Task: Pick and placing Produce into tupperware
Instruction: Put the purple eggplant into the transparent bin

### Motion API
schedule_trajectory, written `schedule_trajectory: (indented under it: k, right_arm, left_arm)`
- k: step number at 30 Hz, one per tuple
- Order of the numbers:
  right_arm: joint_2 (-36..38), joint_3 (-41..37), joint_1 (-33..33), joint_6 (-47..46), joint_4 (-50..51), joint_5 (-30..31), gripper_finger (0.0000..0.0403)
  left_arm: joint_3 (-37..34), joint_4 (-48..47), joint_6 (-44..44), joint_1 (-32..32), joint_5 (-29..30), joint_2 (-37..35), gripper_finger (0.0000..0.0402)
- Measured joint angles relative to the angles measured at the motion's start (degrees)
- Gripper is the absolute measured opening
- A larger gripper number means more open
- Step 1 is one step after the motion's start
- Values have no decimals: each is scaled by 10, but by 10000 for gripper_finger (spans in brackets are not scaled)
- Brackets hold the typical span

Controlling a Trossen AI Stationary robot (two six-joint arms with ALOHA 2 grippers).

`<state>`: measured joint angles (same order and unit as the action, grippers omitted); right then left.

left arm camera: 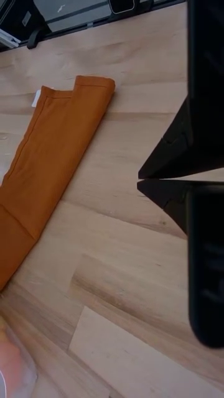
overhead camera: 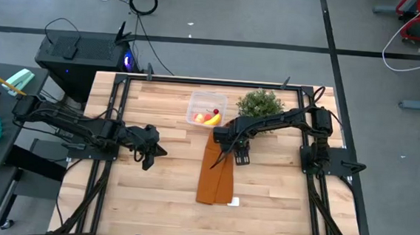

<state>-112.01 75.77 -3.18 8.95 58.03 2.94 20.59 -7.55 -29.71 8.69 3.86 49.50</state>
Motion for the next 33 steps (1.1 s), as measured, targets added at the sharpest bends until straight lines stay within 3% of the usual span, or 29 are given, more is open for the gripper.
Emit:
schedule_trajectory:
  k: [12, 21, 33]
  right_arm:
    - [0, 0, 0, 1, 0, -6, 123]
    - [-1, 11, 1, -4, 20, -4, 119]
    - [-1, 84, 20, -5, 47, -6, 116]
  left_arm:
    - [0, 0, 0, 0, 0, 0, 12]
    - [0, 0, 0, 0, 0, 0, 22]
    - [0, 0, 3, 0, 4, 0, 15]
